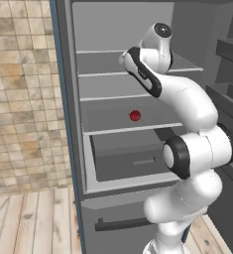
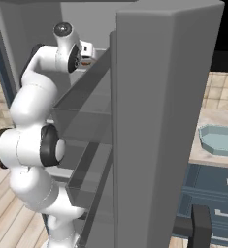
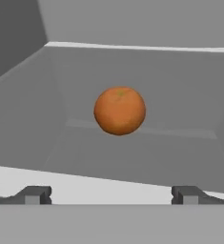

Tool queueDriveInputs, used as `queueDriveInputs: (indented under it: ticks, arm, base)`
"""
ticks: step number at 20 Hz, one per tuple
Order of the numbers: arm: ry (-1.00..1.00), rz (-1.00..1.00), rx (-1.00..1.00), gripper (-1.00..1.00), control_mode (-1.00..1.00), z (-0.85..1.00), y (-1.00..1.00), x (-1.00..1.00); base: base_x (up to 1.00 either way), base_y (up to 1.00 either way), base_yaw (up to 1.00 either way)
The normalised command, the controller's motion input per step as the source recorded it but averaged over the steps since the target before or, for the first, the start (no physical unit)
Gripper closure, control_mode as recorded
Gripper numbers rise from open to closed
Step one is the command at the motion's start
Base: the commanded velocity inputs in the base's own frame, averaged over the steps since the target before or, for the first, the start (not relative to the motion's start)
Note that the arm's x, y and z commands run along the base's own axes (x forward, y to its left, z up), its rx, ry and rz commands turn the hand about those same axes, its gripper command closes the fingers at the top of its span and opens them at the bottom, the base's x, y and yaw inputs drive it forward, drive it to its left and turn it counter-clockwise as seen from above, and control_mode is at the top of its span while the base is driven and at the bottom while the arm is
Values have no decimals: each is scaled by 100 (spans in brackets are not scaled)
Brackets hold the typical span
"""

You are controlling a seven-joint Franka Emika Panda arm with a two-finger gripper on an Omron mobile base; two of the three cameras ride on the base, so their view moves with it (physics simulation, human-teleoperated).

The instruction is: Pick the tangerine and pear from the fridge and place them inside the tupperware on the counter.

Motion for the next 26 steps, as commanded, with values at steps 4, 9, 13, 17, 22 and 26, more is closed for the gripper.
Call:
queueDriveInputs:
  ticks: [4,9,13,17,22,26]
  arm:
    - [0,0,0,-100,-100,-11,0,47]
    - [0,0,-1,-100,-100,-10,0,48]
    - [0,0,-1,-100,-100,-10,0,47]
    - [0,0,-1,-100,-100,-8,0,46]
    - [1,0,0,-100,-100,-5,0,45]
    - [3,0,0,-100,-100,-4,0,40]
  base:
    - [0,0,0]
    - [0,0,0]
    - [0,0,0]
    - [0,0,0]
    - [0,0,0]
    - [0,0,0]
